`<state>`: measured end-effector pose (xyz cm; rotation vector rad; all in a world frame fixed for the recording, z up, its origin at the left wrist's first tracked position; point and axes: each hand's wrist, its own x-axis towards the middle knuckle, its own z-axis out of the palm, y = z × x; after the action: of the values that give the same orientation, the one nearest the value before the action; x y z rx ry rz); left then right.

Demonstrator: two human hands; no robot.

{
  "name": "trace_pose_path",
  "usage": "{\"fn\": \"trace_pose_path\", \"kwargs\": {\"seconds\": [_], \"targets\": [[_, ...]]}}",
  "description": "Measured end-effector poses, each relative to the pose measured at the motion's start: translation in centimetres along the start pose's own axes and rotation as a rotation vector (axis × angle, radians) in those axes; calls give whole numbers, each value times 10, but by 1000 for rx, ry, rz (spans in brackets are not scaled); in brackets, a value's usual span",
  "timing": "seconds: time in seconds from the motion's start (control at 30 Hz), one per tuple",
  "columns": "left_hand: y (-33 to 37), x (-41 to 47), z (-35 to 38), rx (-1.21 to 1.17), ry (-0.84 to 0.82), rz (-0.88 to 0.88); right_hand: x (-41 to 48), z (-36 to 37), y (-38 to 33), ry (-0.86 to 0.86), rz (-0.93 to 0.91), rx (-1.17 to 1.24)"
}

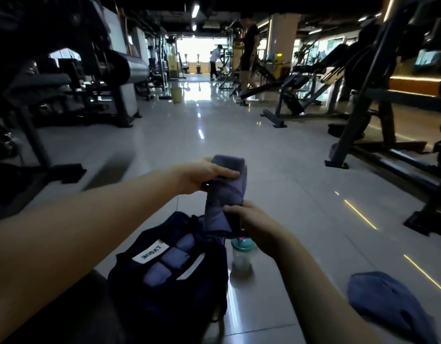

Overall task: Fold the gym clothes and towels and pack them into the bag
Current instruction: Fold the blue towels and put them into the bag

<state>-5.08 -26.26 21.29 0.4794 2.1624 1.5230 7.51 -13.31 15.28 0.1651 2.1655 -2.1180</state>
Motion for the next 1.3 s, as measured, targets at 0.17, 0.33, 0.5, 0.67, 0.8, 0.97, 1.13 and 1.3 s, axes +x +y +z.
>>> {"fn": "trace_pose_path", "kwargs": {"seconds": [0.17, 0.33, 0.5, 0.67, 0.8, 0.97, 1.13, 1.3], "targets": [[-78, 17, -28, 62, -107, -104, 44, 35, 55, 15, 87, 133], [-159, 43, -43, 91, -109, -211, 80, 71, 106, 158, 244, 78], [-217, 46, -57, 161, -168, -351, 101, 102, 150, 246, 404, 68], [-274, 33, -73, 98, -225, -498, 123, 133, 177, 319, 444, 191], [-307, 21, -92, 76, -156, -487, 124, 145, 187, 149, 572, 163], [-331, 18, -96, 125, -72, -499, 127, 111, 229, 249, 508, -449], [-343, 24, -86, 125, -94, -520, 135, 109, 249, 200, 587, -477], [-347, 20, -79, 324, -117, -375, 145, 118, 267, 241, 569, -394]]}}
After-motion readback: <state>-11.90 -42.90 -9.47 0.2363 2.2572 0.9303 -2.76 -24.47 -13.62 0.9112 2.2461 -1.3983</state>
